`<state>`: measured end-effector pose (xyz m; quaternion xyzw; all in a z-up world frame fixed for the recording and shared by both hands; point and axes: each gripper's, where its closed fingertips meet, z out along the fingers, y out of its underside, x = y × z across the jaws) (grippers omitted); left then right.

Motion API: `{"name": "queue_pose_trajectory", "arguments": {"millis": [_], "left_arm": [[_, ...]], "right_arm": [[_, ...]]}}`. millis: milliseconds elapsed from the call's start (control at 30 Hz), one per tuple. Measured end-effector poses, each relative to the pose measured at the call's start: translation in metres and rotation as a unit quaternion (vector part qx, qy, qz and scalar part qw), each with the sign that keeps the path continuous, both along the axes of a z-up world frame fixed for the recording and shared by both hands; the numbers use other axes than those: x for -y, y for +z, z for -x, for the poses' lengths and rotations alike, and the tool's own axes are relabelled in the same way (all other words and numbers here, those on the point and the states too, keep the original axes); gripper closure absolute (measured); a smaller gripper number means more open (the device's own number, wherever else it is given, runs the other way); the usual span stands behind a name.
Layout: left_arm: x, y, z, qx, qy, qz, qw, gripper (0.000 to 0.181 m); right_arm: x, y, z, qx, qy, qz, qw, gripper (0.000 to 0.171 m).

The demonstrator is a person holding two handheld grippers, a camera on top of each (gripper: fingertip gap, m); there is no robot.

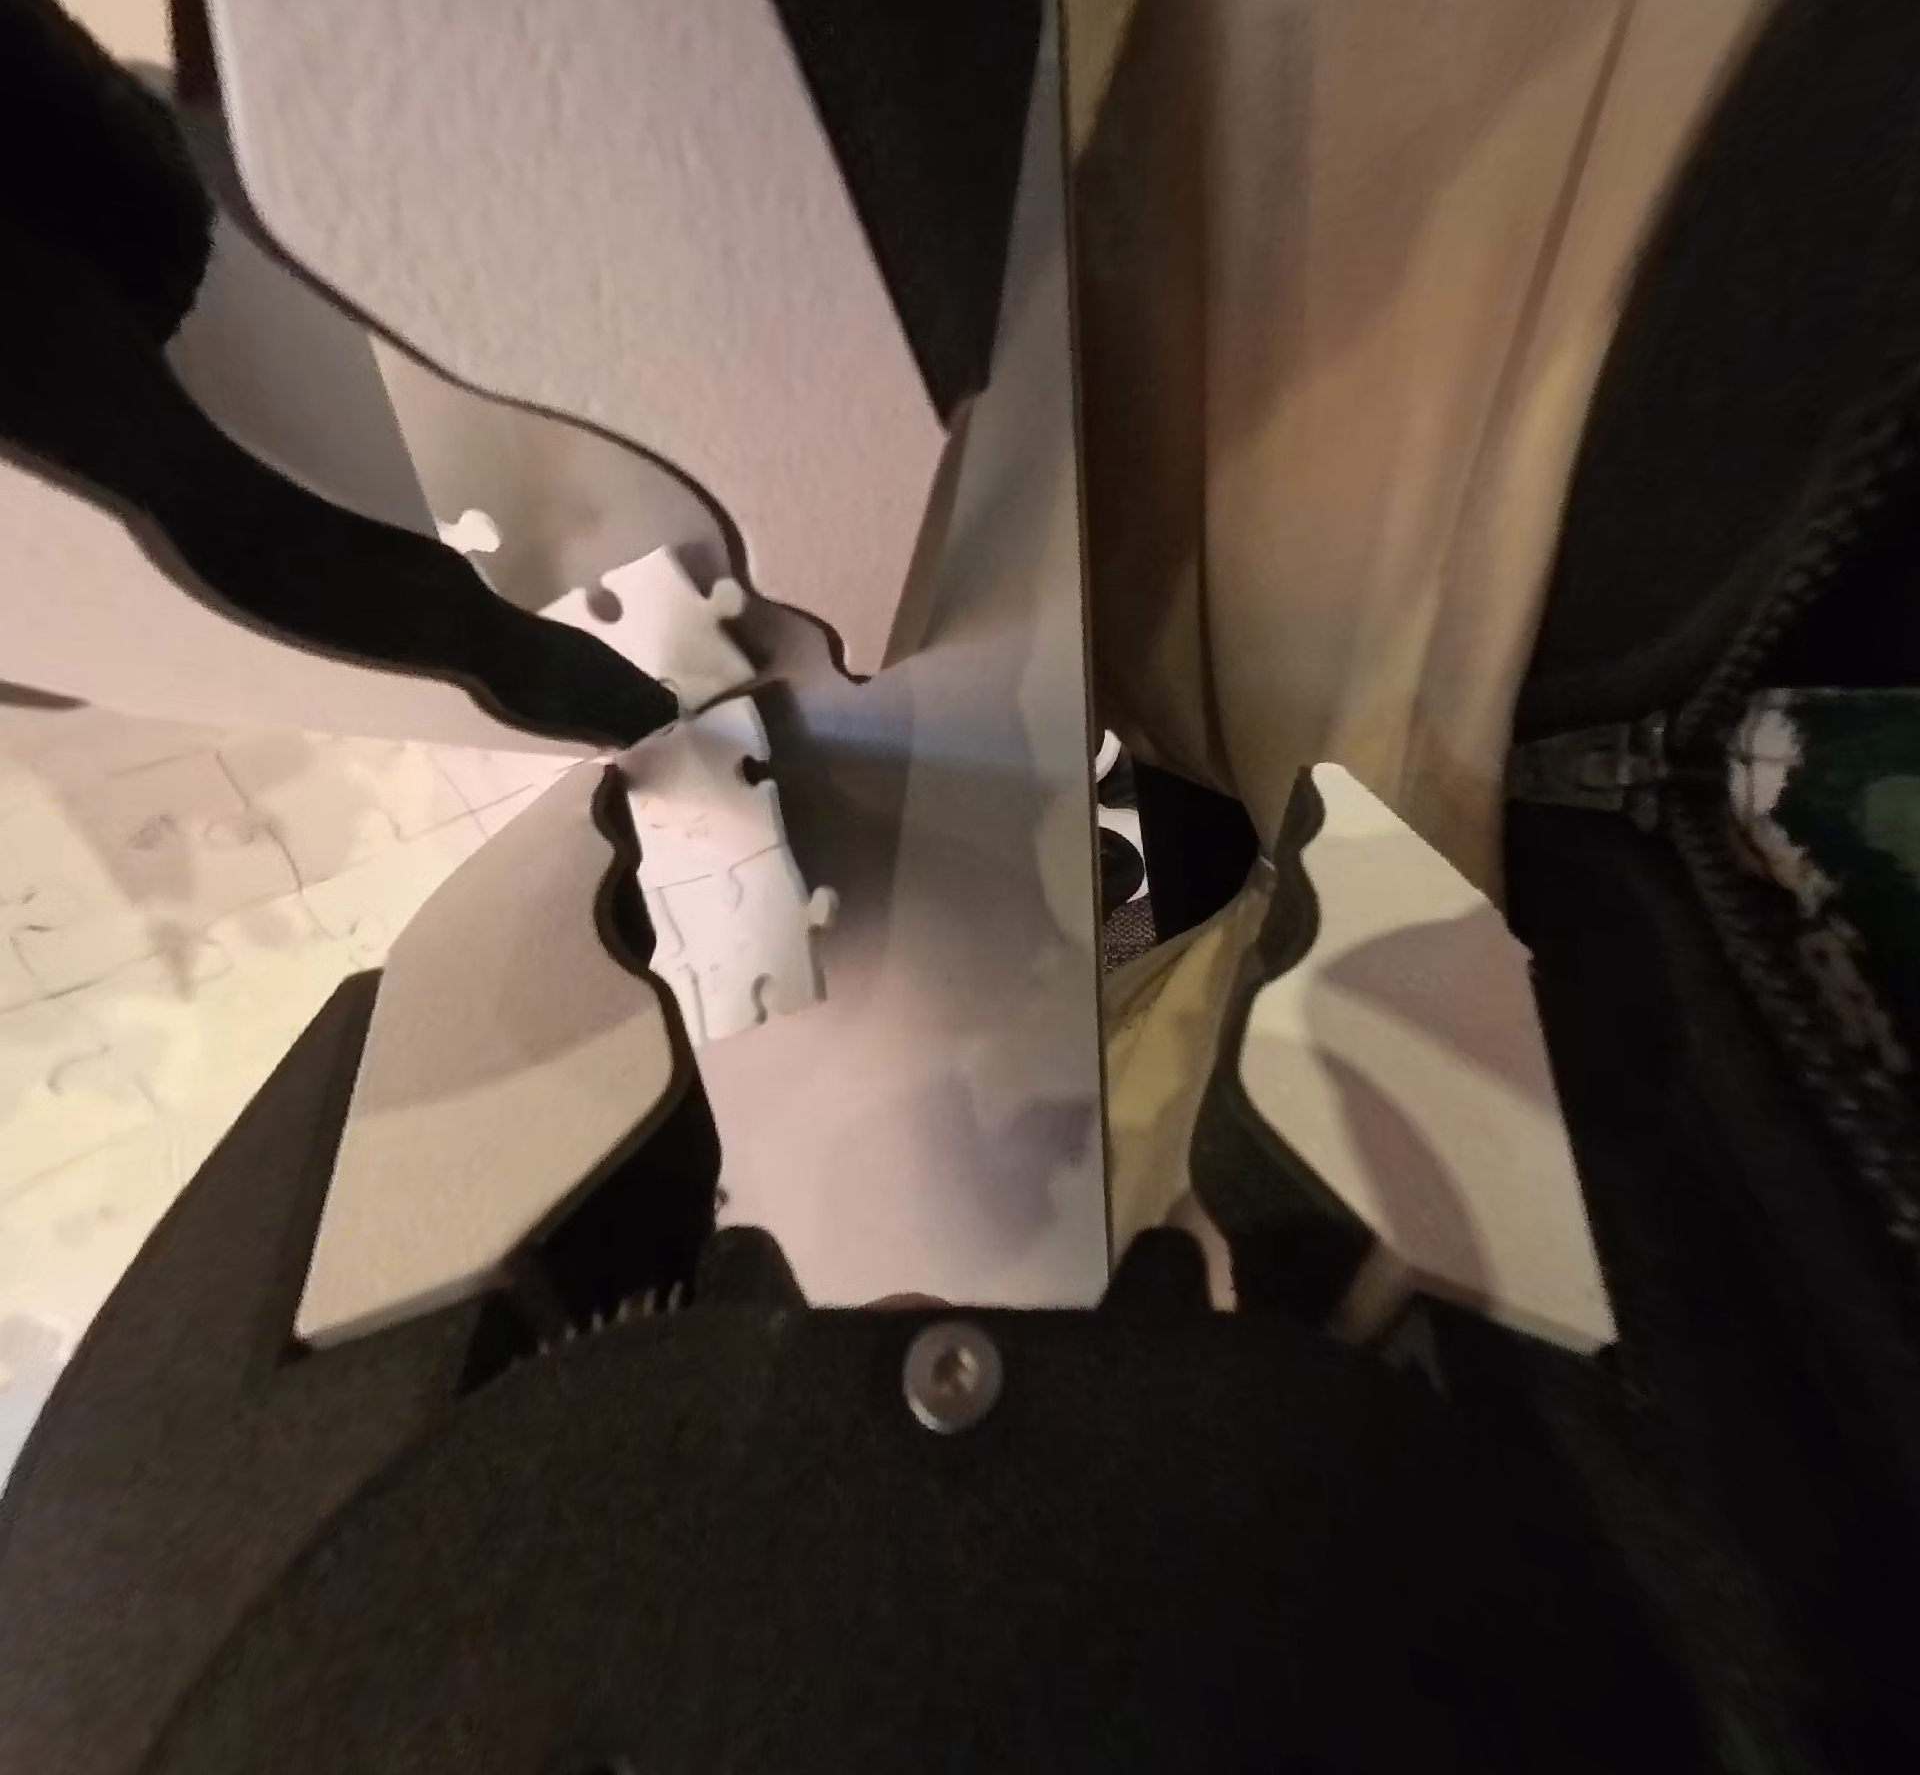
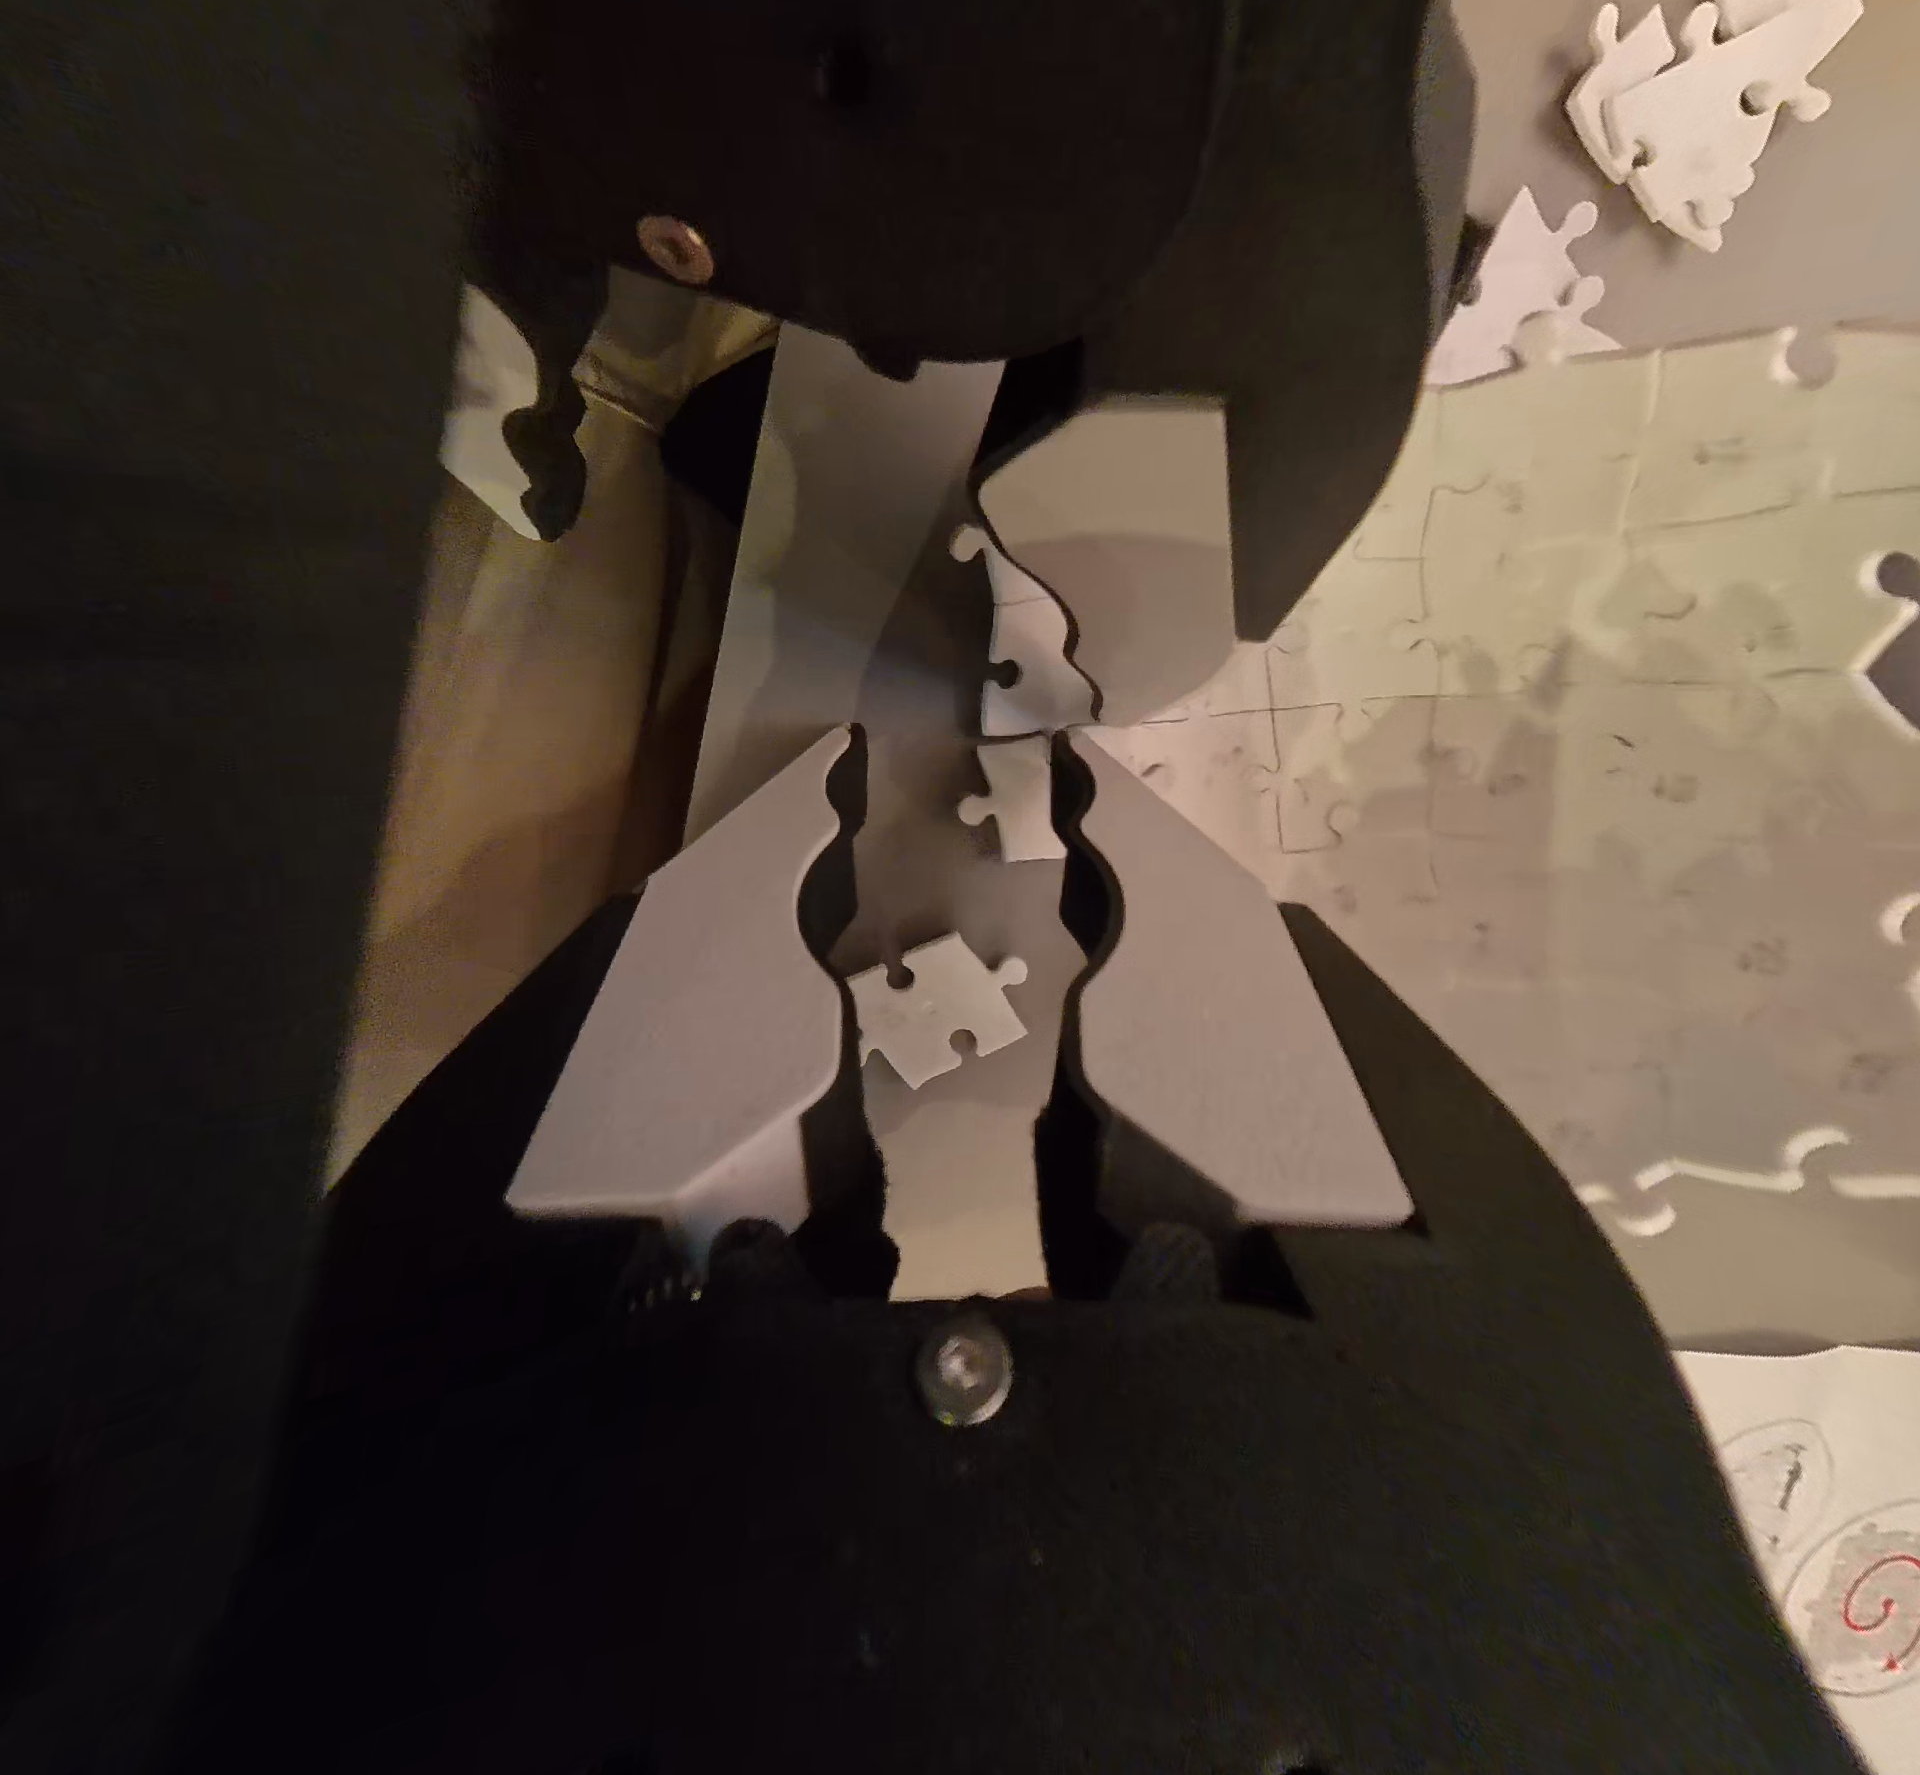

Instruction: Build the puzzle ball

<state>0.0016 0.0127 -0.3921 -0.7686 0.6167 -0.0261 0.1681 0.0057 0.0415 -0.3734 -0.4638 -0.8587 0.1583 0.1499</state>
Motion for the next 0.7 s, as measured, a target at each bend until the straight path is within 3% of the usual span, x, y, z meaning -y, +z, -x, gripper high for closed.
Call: {"name": "queue_pose_trajectory", "arguments": {"millis": [233, 367, 700], "left_arm": [[0.000, 0.001, 0.001, 0.000, 0.000, 0.000, 1.000, 0.068], [-0.001, 0.001, 0.001, -0.001, 0.000, 0.000, 1.000, 0.068], [0.000, 0.000, 0.001, -0.004, 0.000, -0.001, 1.000, 0.068]], "right_arm": [[0.000, 0.000, 0.000, -0.007, -0.011, 0.001, 1.000, 0.132], [-0.004, 0.002, -0.002, -0.013, -0.026, -0.013, 0.999, 0.113], [0.014, -0.002, -0.004, -0.041, -0.046, 0.042, 0.997, 0.096]]}}
